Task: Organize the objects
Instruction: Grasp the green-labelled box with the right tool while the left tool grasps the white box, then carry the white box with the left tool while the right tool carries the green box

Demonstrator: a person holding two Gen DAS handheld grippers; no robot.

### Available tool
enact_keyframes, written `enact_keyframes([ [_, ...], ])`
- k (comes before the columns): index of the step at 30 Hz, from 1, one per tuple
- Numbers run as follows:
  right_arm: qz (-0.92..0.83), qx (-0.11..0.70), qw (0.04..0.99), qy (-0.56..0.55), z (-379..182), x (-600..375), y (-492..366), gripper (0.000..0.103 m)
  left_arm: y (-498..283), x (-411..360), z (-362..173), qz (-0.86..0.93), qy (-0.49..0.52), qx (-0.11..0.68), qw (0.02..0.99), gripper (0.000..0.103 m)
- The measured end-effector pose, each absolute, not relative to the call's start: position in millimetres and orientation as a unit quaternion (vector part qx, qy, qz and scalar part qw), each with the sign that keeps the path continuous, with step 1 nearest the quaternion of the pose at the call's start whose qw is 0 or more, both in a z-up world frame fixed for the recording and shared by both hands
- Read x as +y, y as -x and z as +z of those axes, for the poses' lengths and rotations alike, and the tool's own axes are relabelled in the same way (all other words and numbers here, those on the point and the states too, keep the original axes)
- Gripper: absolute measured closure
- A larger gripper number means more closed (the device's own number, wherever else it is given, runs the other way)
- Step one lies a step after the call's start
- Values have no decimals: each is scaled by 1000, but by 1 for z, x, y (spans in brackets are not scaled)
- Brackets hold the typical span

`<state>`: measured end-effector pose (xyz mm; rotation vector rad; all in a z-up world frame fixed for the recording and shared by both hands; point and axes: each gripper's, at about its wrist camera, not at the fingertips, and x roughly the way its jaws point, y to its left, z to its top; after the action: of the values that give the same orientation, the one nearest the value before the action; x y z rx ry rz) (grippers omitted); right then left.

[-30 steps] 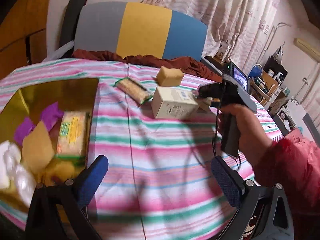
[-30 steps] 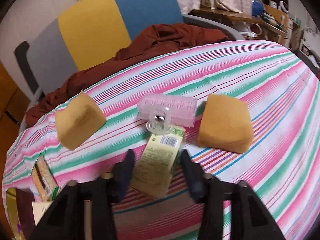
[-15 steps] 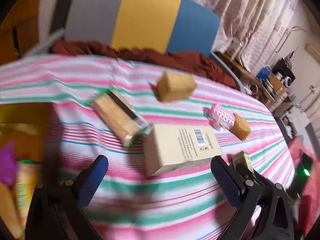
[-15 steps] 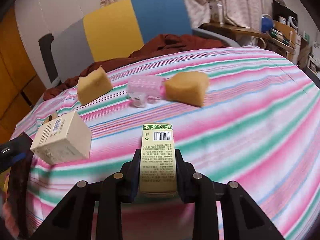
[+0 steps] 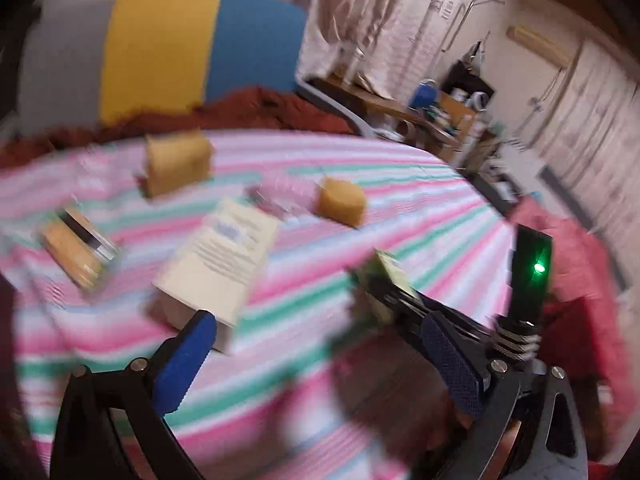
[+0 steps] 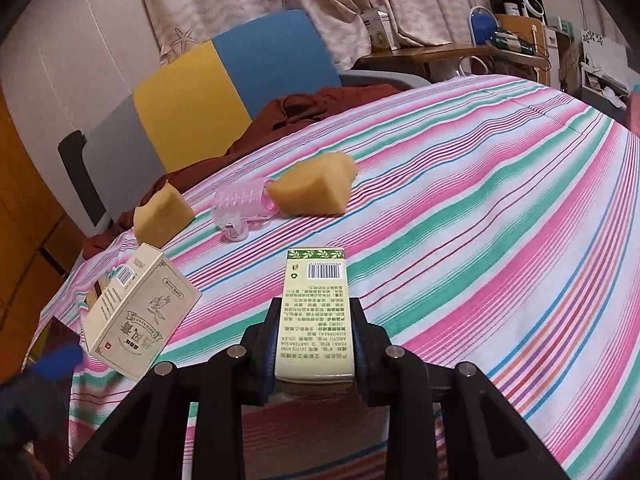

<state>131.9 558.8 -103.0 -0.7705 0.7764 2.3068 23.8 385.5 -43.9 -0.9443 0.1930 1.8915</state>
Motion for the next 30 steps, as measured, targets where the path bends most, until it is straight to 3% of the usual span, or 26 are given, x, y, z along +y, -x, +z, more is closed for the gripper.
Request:
enact_keyframes([
  [4, 866, 285, 293, 288, -103, 556, -132, 73, -3, 390, -37, 835, 354, 121, 403, 0],
  [11, 868, 282, 290, 286, -105, 556, -132, 73, 31, 426, -80, 808, 408, 166, 392, 1],
  [13, 869, 284, 289, 284, -105, 556, -133, 73, 33, 425, -86, 810, 414, 143, 390, 14],
  [15, 870, 286, 288, 282, -106, 556, -133, 73, 33, 424, -90, 808, 420, 127, 393, 37],
  [17, 870, 284, 289, 282, -105, 556, -133, 73, 26, 424, -94, 810, 417, 134, 391, 51],
  [25, 873, 274, 293, 279, -104, 552, -132, 73, 8, 409, -100, 841, 362, 150, 373, 53],
  [30, 903, 213, 272, 254, -89, 529, -129, 73, -10, 388, -96, 857, 329, 150, 367, 53],
])
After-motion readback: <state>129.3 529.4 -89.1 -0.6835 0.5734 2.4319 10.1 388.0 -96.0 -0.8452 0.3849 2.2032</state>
